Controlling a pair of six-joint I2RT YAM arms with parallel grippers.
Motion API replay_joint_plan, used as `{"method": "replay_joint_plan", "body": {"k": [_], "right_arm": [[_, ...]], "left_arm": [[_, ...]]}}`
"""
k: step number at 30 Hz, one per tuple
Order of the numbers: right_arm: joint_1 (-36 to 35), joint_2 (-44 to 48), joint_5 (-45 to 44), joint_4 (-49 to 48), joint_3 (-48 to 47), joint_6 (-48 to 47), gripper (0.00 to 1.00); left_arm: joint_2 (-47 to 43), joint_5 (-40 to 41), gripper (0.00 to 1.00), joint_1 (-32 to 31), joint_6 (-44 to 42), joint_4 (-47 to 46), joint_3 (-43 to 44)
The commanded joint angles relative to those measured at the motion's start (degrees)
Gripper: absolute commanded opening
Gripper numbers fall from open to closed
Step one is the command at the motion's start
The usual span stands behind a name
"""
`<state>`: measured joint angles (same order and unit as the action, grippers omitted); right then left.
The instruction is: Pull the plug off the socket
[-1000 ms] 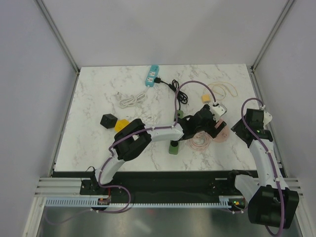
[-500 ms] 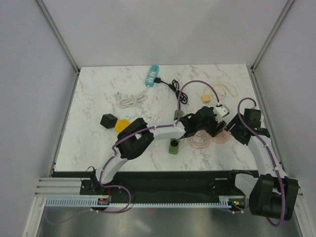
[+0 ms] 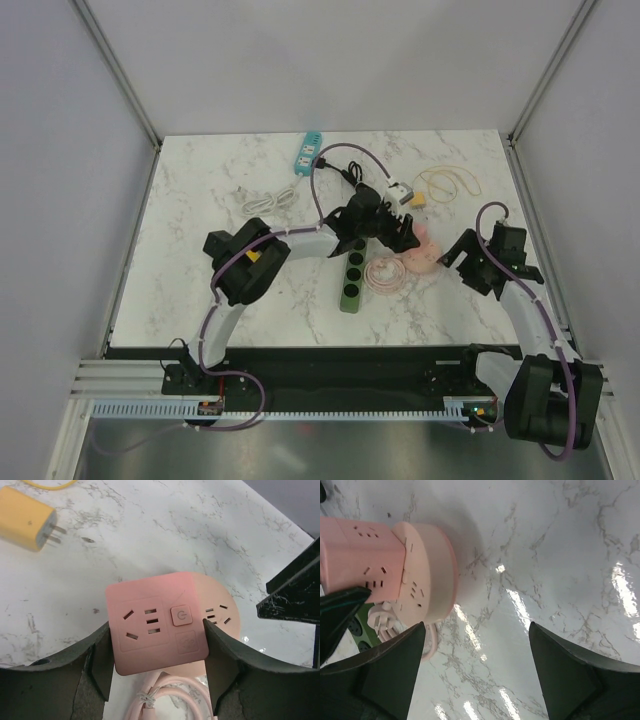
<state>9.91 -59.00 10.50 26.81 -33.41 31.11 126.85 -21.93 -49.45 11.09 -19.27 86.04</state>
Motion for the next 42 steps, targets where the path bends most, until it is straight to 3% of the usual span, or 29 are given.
{"method": "replay_joint_plan", "body": {"k": [1,3,8,15,21,25,26,27,29,30,35,42], "right_arm": [[0.2,-0.3,7.9,-6.4,2.2,1.1,0.92],[0.1,-0.1,10.7,-10.5,4.0,3.3,0.98],[0.1,-0.3,12.0,-18.8,7.7,6.9,0.98],[0.1,-1.0,12.4,-26.5,11.7,11.1,0.90],[0.2,-1.3,12.7,-32.1,14.0,13.6,0.73],[0.2,-1.1,13.5,-34.3,15.3,15.2,0.47],[0.2,-1.0,13.2,-34.3,15.5,15.4,0.46],[0.1,-1.0,12.9,-34.3,16.0,15.9,0.33],[0.1,-1.1,11.9,-34.2,16.5,16.6,0.19],[0.2,-1.3,11.6,-34.2,17.0,17.2,0.02],[0.1,-0.9,6.9,-28.9,17.1,16.5,0.00],[0.0,-1.4,-2.5,-19.6,15.7,9.8,0.00]], "left_arm": [[-3.3,-7.7,0.02,1.3,6.4,-8.0,-2.4],[-2.8,-8.4,0.02,1.3,7.3,-8.8,-2.5],[-2.1,-10.3,0.02,1.4,10.6,-11.9,-2.6],[-2.2,-12.3,0.02,1.4,12.3,-14.6,-3.5],[-2.0,-14.5,0.02,1.4,13.9,-17.5,-4.2],[-2.1,-15.4,0.02,1.3,14.7,-19.9,-4.8],[-2.0,-15.6,0.02,1.3,14.9,-20.4,-5.0],[-2.1,-15.9,0.02,1.2,14.9,-20.8,-5.2],[-2.1,-15.8,0.02,0.8,14.7,-22.5,-5.6],[-2.4,-15.4,0.02,0.8,14.7,-23.4,-6.4],[-4.7,-11.6,0.02,0.4,17.3,-40.2,-14.8],[-7.5,-2.4,0.02,0.4,16.8,-48.4,-21.6]]}}
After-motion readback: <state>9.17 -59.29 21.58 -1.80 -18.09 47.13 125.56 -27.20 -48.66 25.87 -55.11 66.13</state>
